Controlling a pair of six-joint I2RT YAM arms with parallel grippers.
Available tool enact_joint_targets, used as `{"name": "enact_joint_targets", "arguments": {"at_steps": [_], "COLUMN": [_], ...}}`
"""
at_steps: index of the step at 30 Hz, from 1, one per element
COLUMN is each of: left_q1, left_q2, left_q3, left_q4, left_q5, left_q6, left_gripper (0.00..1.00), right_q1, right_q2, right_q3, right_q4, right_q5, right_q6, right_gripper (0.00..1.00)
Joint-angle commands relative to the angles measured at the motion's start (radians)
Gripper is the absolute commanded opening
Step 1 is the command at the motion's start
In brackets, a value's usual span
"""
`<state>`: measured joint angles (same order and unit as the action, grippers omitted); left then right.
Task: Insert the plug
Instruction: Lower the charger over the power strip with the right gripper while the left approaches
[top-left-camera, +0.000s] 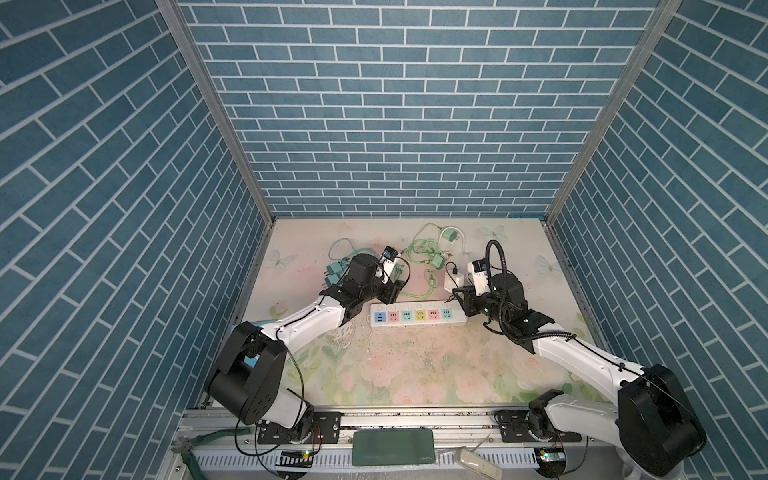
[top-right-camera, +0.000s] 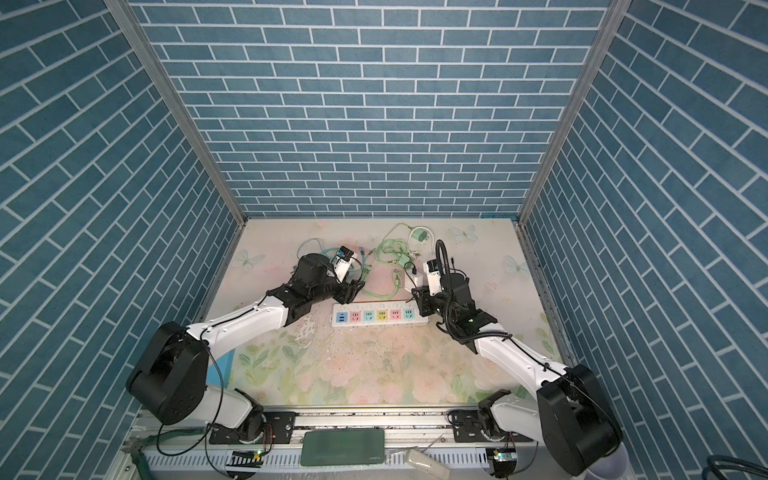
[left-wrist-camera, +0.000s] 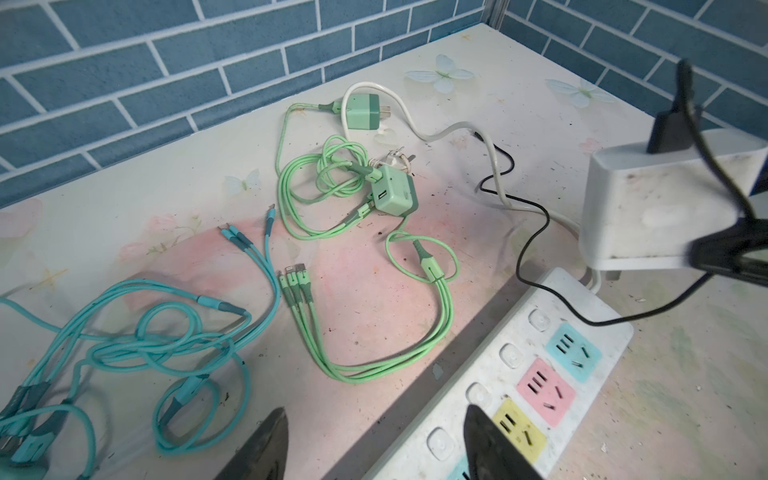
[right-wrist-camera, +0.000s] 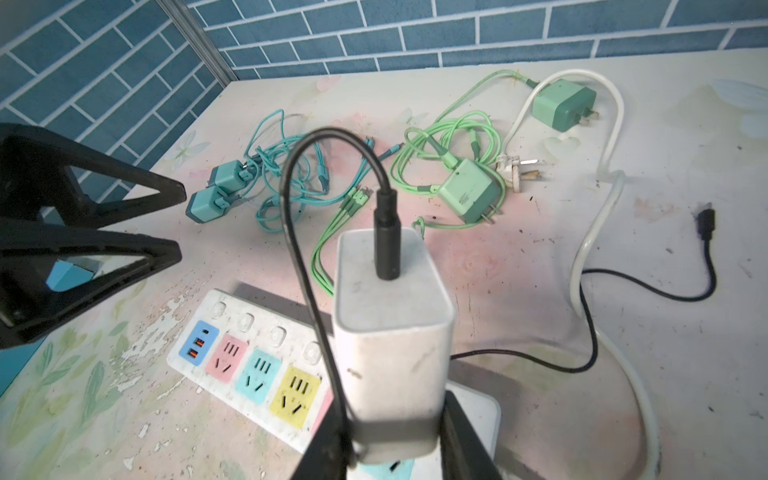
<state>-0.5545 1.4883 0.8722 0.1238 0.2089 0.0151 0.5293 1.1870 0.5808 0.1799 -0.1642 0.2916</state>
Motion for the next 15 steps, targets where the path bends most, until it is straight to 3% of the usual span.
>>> {"name": "enact_joint_targets", "arguments": {"at_steps": [1,7,15], "left_q1": [-0.026,-0.048,-0.057], "left_q2": [0.028,0.103,0.178], "left_q3": [-0.017,0.016,0.047], "left_q4": [0.054,0.141,0.232], "left_q5": [0.037,0.220,0.379], "left_q6": [-0.011,-0.028,-0.038], "left_gripper": [0.67,0.66,0.66], "right_q1": [0.010,0.012,0.012], "right_q2": [-0.026,-0.027,-0.005], "right_q3": [-0.030,-0.041,-0.022], "right_q4": [0.045,0.058,0.056], "right_q5": [-0.058,-0.116,-0.116], "right_q6": [0.014,-0.015,-0.048], "right_gripper": [0.17,0.17,0.17]}}
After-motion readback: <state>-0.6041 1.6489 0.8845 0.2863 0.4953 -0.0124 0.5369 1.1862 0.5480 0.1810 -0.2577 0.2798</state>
